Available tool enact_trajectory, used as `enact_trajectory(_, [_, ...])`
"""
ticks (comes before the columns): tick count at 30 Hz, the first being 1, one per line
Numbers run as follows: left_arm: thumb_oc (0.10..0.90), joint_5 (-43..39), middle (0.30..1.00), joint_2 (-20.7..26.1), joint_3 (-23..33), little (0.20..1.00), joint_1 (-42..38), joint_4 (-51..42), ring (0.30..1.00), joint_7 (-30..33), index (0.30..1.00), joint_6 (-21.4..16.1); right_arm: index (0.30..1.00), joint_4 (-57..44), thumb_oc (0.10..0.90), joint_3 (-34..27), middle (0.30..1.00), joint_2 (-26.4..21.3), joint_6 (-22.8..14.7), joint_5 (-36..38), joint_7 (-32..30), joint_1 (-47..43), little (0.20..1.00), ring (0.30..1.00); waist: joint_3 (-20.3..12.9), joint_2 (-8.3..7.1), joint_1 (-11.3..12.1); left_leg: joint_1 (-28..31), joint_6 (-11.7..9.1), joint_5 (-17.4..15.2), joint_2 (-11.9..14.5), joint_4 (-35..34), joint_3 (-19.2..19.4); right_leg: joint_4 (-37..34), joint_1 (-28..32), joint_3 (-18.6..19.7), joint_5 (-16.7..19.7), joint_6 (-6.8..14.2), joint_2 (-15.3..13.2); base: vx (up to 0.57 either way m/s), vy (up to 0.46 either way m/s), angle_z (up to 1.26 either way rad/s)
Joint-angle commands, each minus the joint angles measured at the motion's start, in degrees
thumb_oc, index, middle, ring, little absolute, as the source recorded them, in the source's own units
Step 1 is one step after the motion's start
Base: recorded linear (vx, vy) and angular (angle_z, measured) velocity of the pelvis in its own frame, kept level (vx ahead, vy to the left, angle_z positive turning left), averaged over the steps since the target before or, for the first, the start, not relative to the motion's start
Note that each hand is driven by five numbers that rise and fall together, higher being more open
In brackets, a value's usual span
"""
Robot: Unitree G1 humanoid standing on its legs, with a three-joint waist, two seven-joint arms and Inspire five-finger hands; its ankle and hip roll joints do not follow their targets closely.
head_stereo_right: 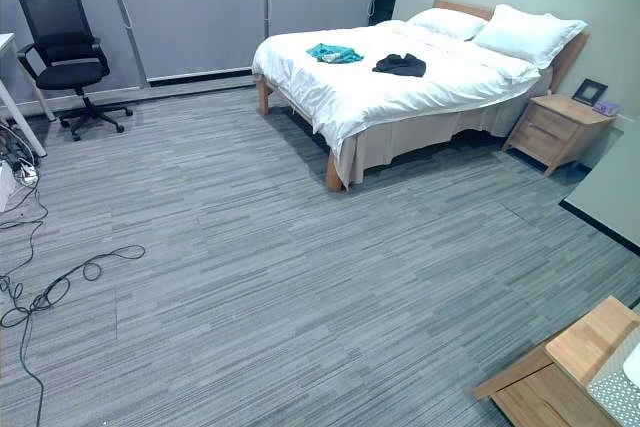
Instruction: Pick up bed clothes into laundry basket.
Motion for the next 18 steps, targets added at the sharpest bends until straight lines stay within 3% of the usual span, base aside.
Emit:
enact_trajectory(1, [0.8, 2.45, 0.9, -3.69, 0.24, 0.9, -2.29, 2.8, 0.9, -1.99, 0.9, -0.74, 0.9, 3.63, 0.8, -0.52, 0.9, 1.7, -0.92, 1.02, 0.47, -3.05, 0.9, 0.9, 0.47, -2.29, 0.16, -1.93, 2.66, 1.98, -6.8, -2.33, -0.35, -4.74, 1.91, -2.82, 3.6, -1.28, 3.14, 0.0, 0.0, 0.0])
enact_trajectory(18, [0.8, 2.12, 0.9, -3.45, 1.15, 0.9, -2.13, 3.65, 0.9, -2.03, 0.9, -0.55, 0.9, 3.44, 0.8, -0.25, 0.9, 2.05, -1.2, 1.07, 0.83, -2.87, 0.9, 0.9, 0.37, -2.34, 0.06, -1.89, 2.73, 1.9, -6.84, -2.33, -0.3, -4.74, 2.06, -2.86, 3.62, -1.21, 3.08, 0.0, 0.0, 0.0])
